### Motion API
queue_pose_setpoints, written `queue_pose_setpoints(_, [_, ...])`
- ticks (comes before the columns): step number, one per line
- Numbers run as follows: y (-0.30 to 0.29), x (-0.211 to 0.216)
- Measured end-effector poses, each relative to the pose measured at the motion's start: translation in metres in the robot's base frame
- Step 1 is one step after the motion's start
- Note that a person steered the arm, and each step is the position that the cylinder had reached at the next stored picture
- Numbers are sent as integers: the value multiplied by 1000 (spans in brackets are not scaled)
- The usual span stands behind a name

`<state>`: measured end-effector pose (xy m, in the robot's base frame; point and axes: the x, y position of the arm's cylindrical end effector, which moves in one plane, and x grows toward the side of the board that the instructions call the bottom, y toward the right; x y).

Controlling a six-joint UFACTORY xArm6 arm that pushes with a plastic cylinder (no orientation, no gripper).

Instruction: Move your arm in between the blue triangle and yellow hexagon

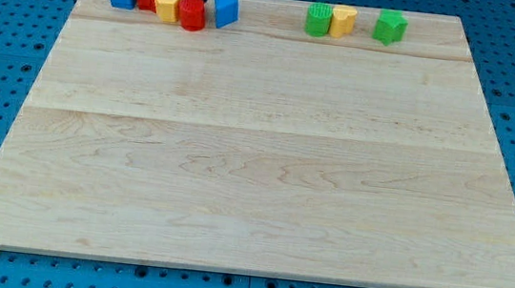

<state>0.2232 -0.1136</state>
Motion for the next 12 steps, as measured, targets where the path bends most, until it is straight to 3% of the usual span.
queue_pose_setpoints(3, [-2,81])
queue_pose_setpoints(5, [-110,57])
queue_pose_setpoints(6, [-129,53])
queue_pose_setpoints(9, [-82,69])
queue_pose_setpoints(10, [-31,69])
queue_pose_setpoints(11, [14,66])
queue_pose_setpoints(12, [11,39])
